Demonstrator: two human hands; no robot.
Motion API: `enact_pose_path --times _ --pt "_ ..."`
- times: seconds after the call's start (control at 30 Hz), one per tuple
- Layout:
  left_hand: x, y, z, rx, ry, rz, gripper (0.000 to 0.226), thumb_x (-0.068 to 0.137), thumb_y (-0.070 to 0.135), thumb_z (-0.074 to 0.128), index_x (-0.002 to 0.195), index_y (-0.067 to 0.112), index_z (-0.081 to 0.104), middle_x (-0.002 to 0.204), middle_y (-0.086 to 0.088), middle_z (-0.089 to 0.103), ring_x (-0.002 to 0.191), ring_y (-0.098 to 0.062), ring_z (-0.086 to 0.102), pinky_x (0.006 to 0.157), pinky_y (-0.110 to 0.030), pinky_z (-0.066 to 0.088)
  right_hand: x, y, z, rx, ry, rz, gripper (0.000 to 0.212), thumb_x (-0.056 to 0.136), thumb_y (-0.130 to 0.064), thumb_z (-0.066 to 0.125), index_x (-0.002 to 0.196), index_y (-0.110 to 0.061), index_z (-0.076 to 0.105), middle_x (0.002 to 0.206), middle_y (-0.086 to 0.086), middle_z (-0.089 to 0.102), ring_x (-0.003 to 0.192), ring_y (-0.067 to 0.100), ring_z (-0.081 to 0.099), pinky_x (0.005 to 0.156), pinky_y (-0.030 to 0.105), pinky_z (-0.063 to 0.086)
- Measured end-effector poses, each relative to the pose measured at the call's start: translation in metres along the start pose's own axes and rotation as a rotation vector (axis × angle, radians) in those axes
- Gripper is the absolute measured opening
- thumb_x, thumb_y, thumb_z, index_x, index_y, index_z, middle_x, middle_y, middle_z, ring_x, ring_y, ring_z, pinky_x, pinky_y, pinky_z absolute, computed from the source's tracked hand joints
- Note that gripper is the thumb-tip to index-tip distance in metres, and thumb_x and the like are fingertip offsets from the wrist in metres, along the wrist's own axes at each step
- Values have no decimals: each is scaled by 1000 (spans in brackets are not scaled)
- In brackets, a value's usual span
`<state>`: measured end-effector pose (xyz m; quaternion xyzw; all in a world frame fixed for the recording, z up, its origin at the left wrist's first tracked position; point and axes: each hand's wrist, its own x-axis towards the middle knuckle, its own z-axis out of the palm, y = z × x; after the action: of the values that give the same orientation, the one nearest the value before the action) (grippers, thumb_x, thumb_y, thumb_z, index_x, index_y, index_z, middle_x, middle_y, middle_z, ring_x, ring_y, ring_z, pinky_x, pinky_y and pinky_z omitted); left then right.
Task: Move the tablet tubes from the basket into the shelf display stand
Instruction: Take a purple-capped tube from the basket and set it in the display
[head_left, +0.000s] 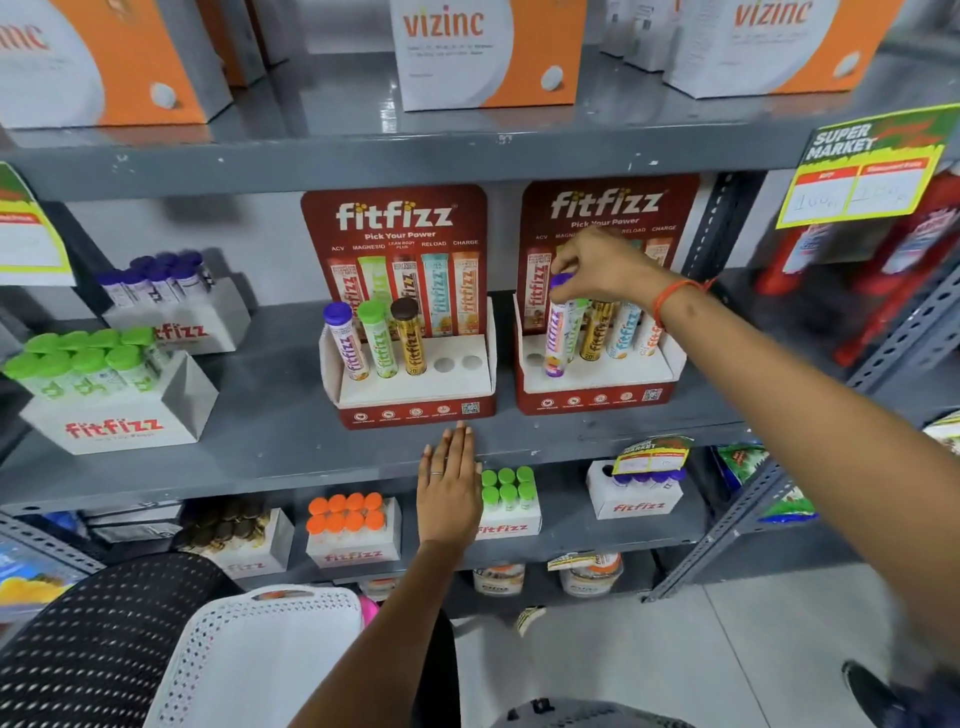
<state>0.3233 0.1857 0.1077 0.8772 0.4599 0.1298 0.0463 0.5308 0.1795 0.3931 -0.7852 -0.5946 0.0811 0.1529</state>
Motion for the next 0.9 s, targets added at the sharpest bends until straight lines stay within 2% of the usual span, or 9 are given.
enact_pose_path --times 0.13,0.3,0.43,0.53,0.67,0.77,0.9 --pt "0 0 -1 -4 14 3 64 93 40 -4 147 14 17 155 -5 22 143 -23 14 115 -40 0 4 3 1 -84 -9 -49 31 77 -19 73 102 0 70 115 15 65 105 29 58 93 42 52" --pt "0 2 -2 -20 19 -10 67 96 40 -7 145 11 27 150 -8 33 139 -25 25 114 -43 8 8 9 -2 -108 -32 -62 30 89 -22 60 112 -4 63 119 16 58 108 30 55 80 31 40" --pt "-1 2 -2 -26 14 -19 66 96 40 -5 144 11 30 149 -8 35 138 -26 28 113 -45 9 11 5 -2 -74 -69 -88 30 84 -13 65 113 -4 64 123 14 60 107 26 57 80 27 41" --pt "0 2 -1 -22 14 -22 66 96 40 -6 144 11 29 150 -8 34 139 -26 27 114 -44 10 15 2 6 -105 -48 -82 31 79 -12 69 109 -3 64 119 15 59 95 22 50 77 30 42" --pt "0 2 -1 -23 10 -23 64 97 39 -4 144 11 29 150 -8 34 139 -25 27 114 -44 10 21 3 22 -105 -7 -48 32 77 -11 72 107 -4 64 117 16 60 107 30 55 86 34 48" --pt "-1 2 -1 -12 9 -24 58 97 37 5 145 12 26 151 -6 31 140 -24 24 114 -43 7 24 5 31 -114 14 -50 36 75 -14 73 109 -9 63 119 16 61 107 31 56 90 38 50" --pt "-1 1 -1 5 9 -14 57 97 37 8 146 13 24 152 -6 29 141 -23 21 114 -41 4 27 4 31 -105 4 -56 39 77 -11 72 115 -6 62 120 18 62 108 33 58 94 39 50"
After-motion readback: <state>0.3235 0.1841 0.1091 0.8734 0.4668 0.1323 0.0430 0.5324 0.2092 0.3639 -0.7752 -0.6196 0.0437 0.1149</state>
